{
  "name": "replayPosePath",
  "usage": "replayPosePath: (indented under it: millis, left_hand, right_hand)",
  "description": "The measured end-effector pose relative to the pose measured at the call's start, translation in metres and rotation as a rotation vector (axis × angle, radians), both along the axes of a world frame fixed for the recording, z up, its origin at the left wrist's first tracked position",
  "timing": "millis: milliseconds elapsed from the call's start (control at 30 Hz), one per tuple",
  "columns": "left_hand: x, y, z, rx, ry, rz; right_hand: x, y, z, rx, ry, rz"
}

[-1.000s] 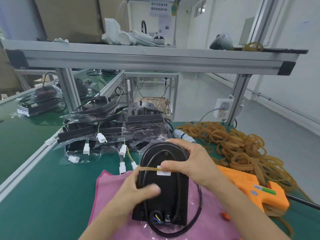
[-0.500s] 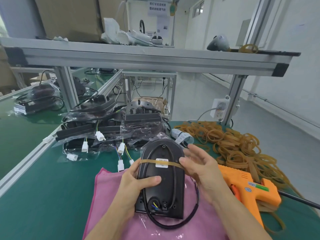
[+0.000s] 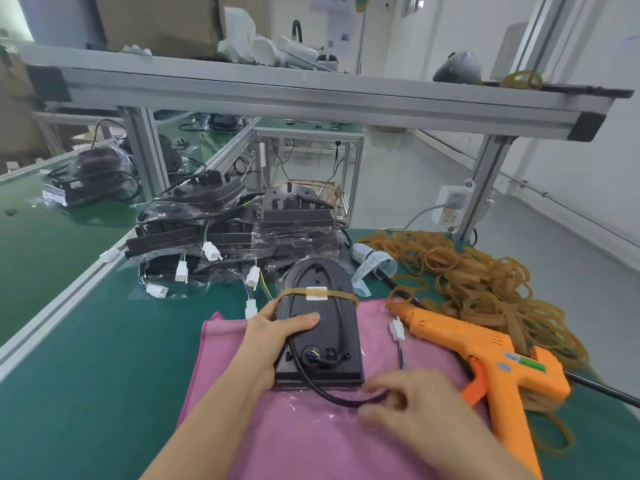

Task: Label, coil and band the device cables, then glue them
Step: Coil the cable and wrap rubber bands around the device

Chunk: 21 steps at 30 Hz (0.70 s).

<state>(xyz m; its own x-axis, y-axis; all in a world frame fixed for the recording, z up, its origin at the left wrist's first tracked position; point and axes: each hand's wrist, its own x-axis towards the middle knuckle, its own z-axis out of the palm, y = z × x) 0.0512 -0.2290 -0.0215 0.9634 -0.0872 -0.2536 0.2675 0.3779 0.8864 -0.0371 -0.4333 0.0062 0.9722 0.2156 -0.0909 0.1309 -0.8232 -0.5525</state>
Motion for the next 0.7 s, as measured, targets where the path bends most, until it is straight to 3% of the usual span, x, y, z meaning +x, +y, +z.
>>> replayPosePath:
  millis: [133, 333, 533, 700]
  left_hand:
    - [0.002, 0.001, 0.001, 0.012, 0.029, 0.007]
    - [0.000, 0.000, 0.001, -0.014, 0.020, 0.009]
    - [-0.005, -0.008, 0.002, -0.015, -0.016, 0.006]
    - [-0.007, -0.010, 0.005, -0.002, -0.063, -0.040]
  right_hand:
    - [-0.009, 0.019, -0.026, -0.076, 0.018, -0.009]
    - [-0.015, 0.020, -0.021, 0.359, -0.131, -0.153]
    - [-0.005, 0.024, -0.009, 0.482, -0.445, -0.285]
    - [0.014, 0.026, 0.007, 0.563, -0.372, -0.190]
